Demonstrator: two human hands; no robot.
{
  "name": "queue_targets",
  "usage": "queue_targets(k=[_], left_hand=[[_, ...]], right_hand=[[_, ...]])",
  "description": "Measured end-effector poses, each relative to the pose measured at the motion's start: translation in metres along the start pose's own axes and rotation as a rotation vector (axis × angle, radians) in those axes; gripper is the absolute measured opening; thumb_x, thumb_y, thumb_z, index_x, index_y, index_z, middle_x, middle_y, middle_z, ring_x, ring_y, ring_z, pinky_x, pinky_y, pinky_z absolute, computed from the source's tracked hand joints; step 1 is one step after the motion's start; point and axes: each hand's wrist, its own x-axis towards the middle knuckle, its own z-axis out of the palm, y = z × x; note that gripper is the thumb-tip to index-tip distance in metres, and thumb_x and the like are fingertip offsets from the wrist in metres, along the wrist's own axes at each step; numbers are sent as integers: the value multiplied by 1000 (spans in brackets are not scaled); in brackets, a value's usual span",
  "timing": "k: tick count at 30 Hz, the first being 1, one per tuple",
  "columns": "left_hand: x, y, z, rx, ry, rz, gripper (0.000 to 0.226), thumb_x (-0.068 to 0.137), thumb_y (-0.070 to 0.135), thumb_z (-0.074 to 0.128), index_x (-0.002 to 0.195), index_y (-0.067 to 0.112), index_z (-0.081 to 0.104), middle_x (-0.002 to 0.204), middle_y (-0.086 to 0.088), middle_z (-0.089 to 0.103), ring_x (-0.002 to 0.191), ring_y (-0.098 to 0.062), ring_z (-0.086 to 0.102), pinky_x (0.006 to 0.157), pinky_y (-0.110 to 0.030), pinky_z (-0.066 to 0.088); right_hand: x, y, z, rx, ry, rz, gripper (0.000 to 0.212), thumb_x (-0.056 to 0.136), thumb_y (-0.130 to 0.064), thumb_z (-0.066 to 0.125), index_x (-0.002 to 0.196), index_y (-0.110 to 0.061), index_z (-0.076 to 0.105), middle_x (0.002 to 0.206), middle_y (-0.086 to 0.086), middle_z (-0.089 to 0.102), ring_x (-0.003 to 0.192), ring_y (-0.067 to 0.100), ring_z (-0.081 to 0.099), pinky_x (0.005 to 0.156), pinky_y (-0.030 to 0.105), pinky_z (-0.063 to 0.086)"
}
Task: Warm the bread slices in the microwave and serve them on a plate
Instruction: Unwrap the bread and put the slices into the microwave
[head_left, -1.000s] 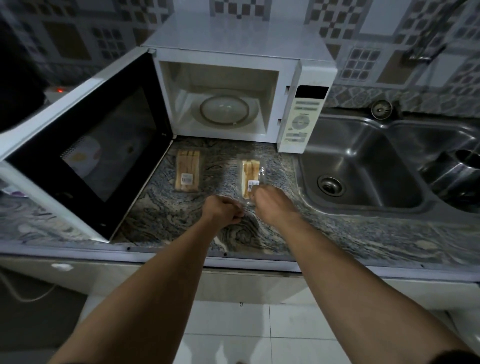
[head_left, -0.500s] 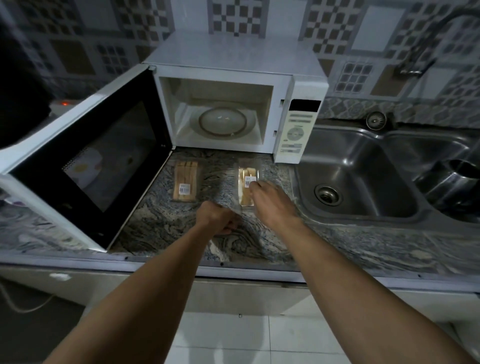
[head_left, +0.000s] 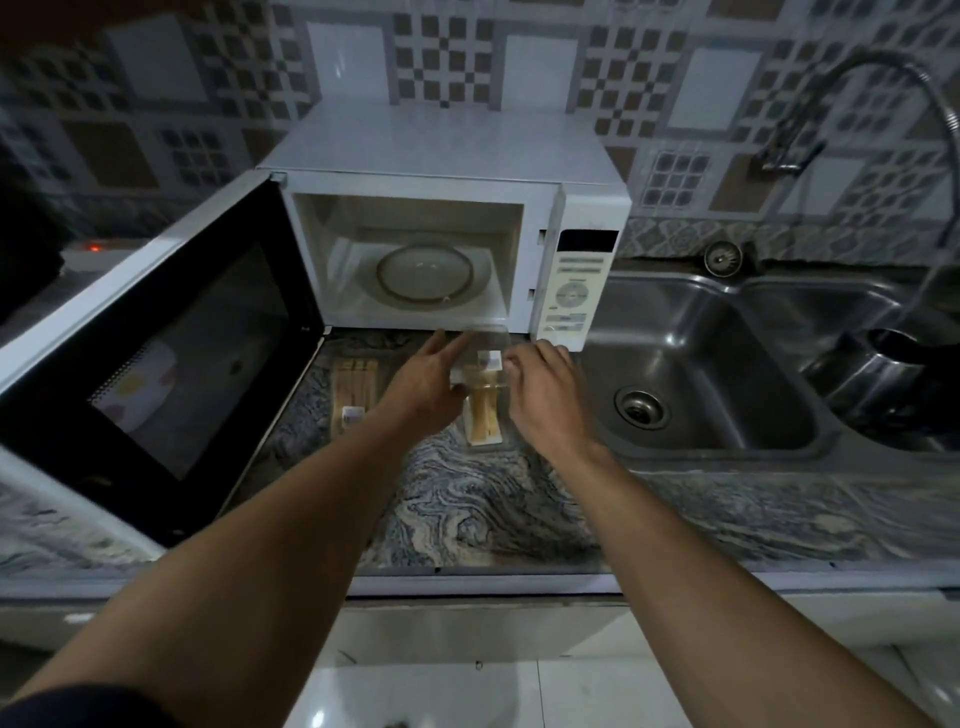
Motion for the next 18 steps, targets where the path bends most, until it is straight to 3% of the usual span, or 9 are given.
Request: queue_targets(k=[3, 6, 10, 12, 14, 18], left_hand=[[6, 1, -1, -40, 45, 100, 64, 92, 20, 64, 150, 27, 37, 155, -7, 38, 131, -31, 50, 103, -39, 45], [16, 0, -3, -148, 113, 98, 56, 94, 19, 61, 147, 20, 44, 141, -10, 55, 126, -30, 55, 96, -30, 44], [28, 2, -5, -213, 117, 59, 52, 98, 23, 57, 147, 18, 43, 126, -14, 66, 118, -30, 60, 85, -25, 43], [32, 4, -6, -228, 137, 60, 50, 98, 24, 55, 147, 19, 44, 122, -16, 68, 115, -31, 61, 85, -27, 43], [35, 5, -6, -250, 135, 58, 48, 99, 25, 54, 146, 19, 45, 118, -17, 69, 111, -31, 63, 82, -27, 44], [39, 5, -2, -272, 123, 49, 48, 99, 27, 53, 146, 21, 45, 112, -17, 70, 106, -31, 65, 78, -25, 43]], right_hand=[[-4, -3, 8, 118, 111, 184, 22, 100, -16, 44, 121, -15, 53, 119, 8, 56, 107, 26, 52, 88, 45, 48], [-11, -6, 15, 281, 161, 444, 30, 95, -9, 45, 123, -20, 43, 123, 8, 53, 104, 27, 56, 77, 41, 49], [-9, -13, 31, 273, -115, 580, 38, 93, -17, 54, 129, -21, 43, 117, 3, 59, 88, 24, 61, 60, 28, 41], [-5, -16, 45, 284, -240, 636, 42, 89, -33, 57, 127, -19, 47, 112, 7, 64, 89, 29, 64, 67, 35, 53], [-2, -19, 55, 362, -294, 707, 49, 80, -45, 51, 117, -14, 58, 110, 12, 67, 95, 31, 65, 82, 42, 55], [0, -16, 69, 125, -356, 567, 48, 88, -51, 63, 108, -8, 61, 99, 11, 67, 91, 29, 65, 69, 30, 46]])
